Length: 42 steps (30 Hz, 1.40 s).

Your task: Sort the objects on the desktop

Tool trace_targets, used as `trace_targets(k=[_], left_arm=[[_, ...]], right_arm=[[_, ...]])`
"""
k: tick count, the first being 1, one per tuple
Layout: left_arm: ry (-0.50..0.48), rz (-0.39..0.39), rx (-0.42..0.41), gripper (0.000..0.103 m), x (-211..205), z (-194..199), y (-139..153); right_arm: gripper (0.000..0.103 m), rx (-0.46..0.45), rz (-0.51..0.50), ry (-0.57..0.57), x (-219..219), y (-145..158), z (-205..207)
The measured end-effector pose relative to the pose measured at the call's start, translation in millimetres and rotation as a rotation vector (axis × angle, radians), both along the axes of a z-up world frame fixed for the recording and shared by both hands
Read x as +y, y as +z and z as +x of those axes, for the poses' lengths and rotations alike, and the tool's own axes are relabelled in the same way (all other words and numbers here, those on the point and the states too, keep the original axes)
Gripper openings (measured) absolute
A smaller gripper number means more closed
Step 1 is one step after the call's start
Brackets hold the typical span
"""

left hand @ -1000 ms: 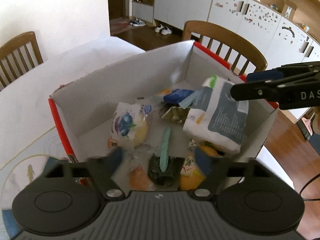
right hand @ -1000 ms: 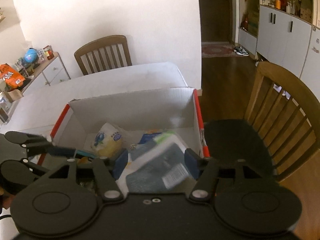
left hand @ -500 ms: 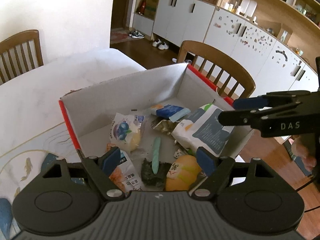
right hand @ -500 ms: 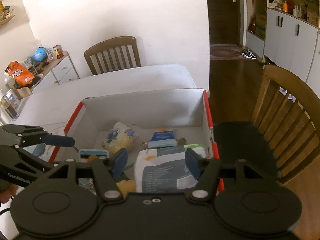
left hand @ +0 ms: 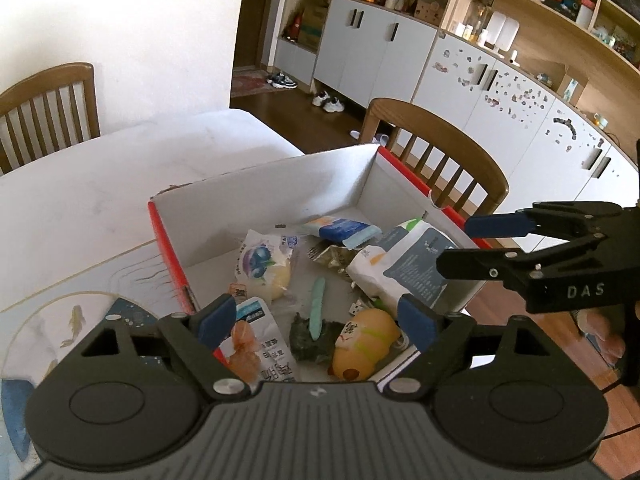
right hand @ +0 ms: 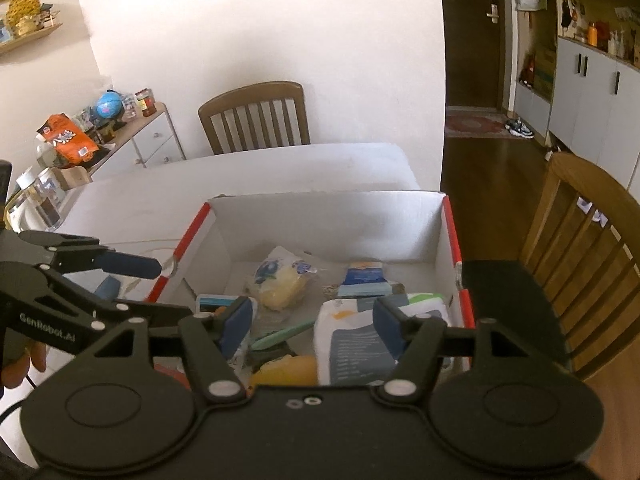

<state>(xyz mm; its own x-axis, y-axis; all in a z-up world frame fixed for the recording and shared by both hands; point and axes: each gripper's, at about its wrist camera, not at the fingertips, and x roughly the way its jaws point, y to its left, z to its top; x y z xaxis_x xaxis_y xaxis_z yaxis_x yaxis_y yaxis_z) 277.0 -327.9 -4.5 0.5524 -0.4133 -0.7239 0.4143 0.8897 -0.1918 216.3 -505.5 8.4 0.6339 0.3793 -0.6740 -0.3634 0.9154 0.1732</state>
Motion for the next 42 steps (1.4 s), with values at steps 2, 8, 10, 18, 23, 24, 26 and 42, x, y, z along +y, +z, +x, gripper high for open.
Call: trace_targets(k=[2,8,10,18,23,24,26,42], left_arm=[[0.003,-0.002,-0.005,0.090,2.2,-1.3,0.1],[-0.007,0.019,-0.041,0.103,8.5,-8.8,1.0],[-0.016,0.023,-0.051,0.103,9.7,-11.8,1.9],[-0.030,0.023,-0.085,0.103,18.1,-25.2,7.6],[-0.020,0.006,-0.099,0.103,25.3,-32.8,13.2],[-0.017,-0.003,-0.099,0.103,27.5,-33.9,14.4],[-0.005,-0.014,-0.101,0.103,31.2,-35.8,16.3],[0.010,0.010,-0.104,0.103,44.5,-54.7,18.4]], right_arm=[[0.071,-0.012,-0.010,0.000,3.8,0.7,-4.8],[0.077,-0.041,-0.021,-0.005,12.7,2.7,-18.8],[0.078,-0.048,-0.019,-0.010,14.5,2.0,-23.2],[0.080,-0.083,-0.034,-0.045,24.3,4.2,-39.8],[0.081,-0.088,-0.045,-0.049,31.5,6.4,-48.4],[0.082,-0.090,-0.048,-0.050,33.0,6.8,-50.0],[0.082,-0.091,-0.050,-0.053,35.8,7.4,-52.9],[0.083,-0.098,-0.046,-0.089,51.0,11.9,-73.8]])
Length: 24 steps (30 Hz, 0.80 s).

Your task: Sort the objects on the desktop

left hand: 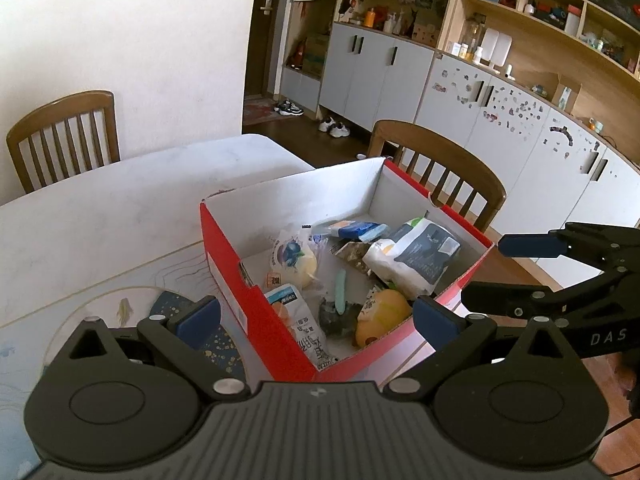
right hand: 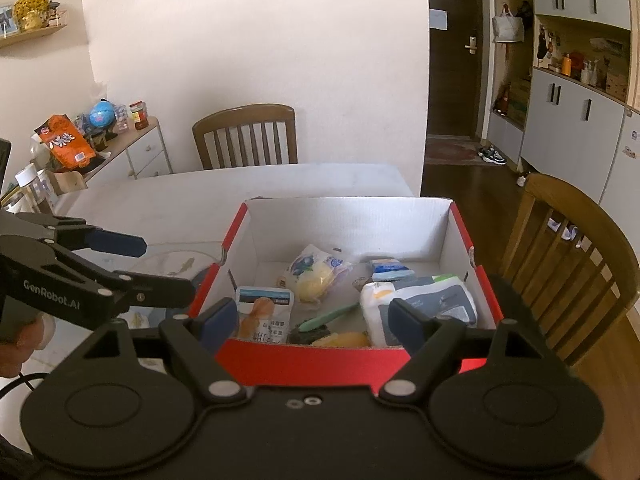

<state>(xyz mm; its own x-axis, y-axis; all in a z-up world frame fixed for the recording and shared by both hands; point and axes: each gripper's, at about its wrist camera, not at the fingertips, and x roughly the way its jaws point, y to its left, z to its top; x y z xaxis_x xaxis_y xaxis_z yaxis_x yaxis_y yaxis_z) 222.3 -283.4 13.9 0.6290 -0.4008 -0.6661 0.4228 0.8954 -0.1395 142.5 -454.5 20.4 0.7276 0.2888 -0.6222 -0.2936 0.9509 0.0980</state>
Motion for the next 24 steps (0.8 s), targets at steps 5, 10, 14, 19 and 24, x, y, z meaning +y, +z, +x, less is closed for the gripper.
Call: trace_targets(k=[5,10,14,19,24], left_arm=[[-0.002,0.018,-0.001,0.103,2.3,-4.4,-1.2],[0.001,0.025,0.009,0.103,6.6,-7.7,-3.6],[0.005,0.031,0.018,0.103,10.2,-9.5,-5.8],[-0.002,0.037,0.033,0.103,12.7,-11.5,-8.6],[-0.019,0.039,0.042,0.103,13.9,-13.8,-10.0]], right_arm=[[0.083,0.005,0.002,-0.017,2.6,-1.0,-4.9],[0.083,0.014,0.003,-0.031,6.1,-1.0,-11.1],[0.083,0.020,0.003,-0.039,8.4,-1.8,-15.0],[0.083,0.022,0.003,-0.048,11.3,-2.0,-17.5],[0.083,0.026,0.003,-0.054,15.3,-2.3,-19.3]])
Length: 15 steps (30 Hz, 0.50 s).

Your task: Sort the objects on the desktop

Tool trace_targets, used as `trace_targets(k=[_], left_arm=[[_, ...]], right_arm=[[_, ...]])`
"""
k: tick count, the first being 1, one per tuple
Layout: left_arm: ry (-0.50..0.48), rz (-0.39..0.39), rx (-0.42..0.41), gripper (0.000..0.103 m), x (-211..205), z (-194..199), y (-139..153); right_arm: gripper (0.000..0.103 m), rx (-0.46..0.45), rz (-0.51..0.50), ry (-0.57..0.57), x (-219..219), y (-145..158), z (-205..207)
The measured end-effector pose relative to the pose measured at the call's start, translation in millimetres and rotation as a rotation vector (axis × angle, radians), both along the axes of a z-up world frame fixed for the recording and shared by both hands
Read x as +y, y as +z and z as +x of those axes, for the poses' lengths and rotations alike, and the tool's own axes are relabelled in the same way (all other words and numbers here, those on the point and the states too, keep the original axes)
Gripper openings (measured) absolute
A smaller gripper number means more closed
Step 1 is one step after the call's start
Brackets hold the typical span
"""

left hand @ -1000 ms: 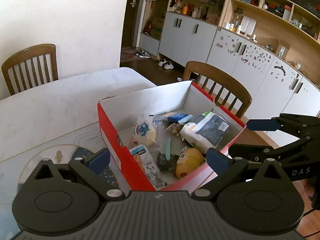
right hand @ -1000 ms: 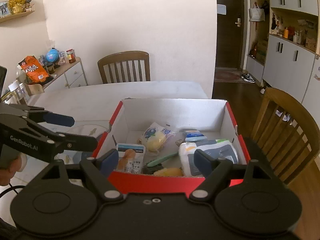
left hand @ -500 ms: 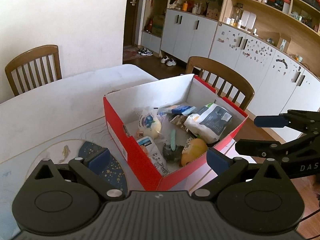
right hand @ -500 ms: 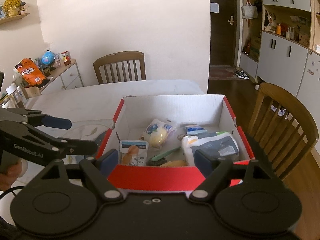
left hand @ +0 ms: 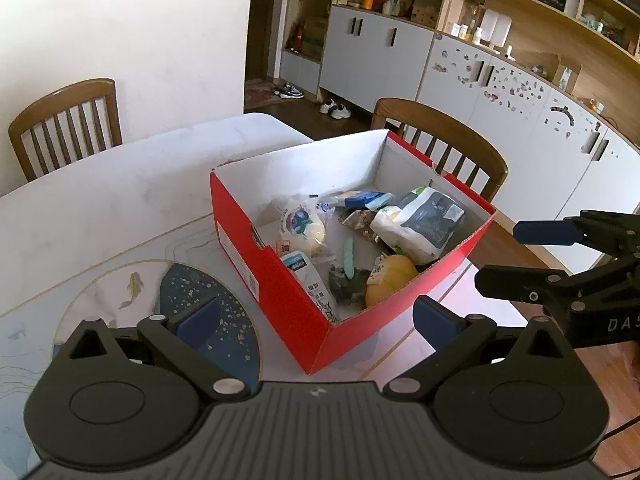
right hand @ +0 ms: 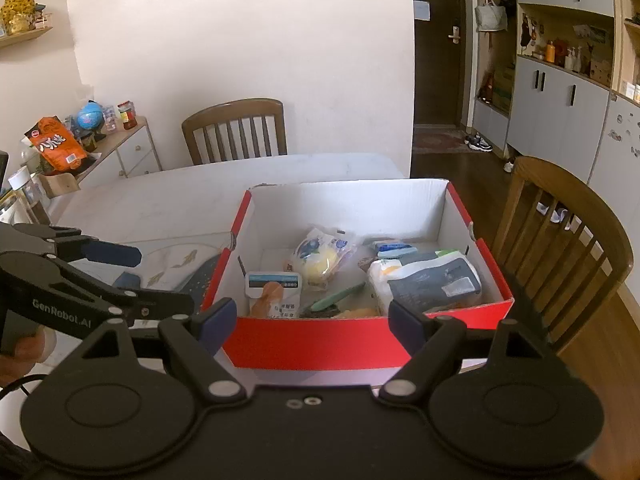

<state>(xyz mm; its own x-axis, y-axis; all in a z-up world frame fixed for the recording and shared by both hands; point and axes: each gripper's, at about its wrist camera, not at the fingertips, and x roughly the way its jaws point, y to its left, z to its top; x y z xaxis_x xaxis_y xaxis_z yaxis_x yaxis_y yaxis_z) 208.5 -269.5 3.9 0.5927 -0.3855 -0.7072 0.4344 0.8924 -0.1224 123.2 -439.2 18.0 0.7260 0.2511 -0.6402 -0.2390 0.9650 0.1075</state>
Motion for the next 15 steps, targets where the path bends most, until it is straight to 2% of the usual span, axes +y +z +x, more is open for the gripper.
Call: trace_targets(k=[15], left_arm=[[0.016,0.008,-0.005,0.103,8.7,-2.4,-1.0]], right_arm=[[0.083,0.008,0.009,-0.025,6.0,-1.7,-2.6]])
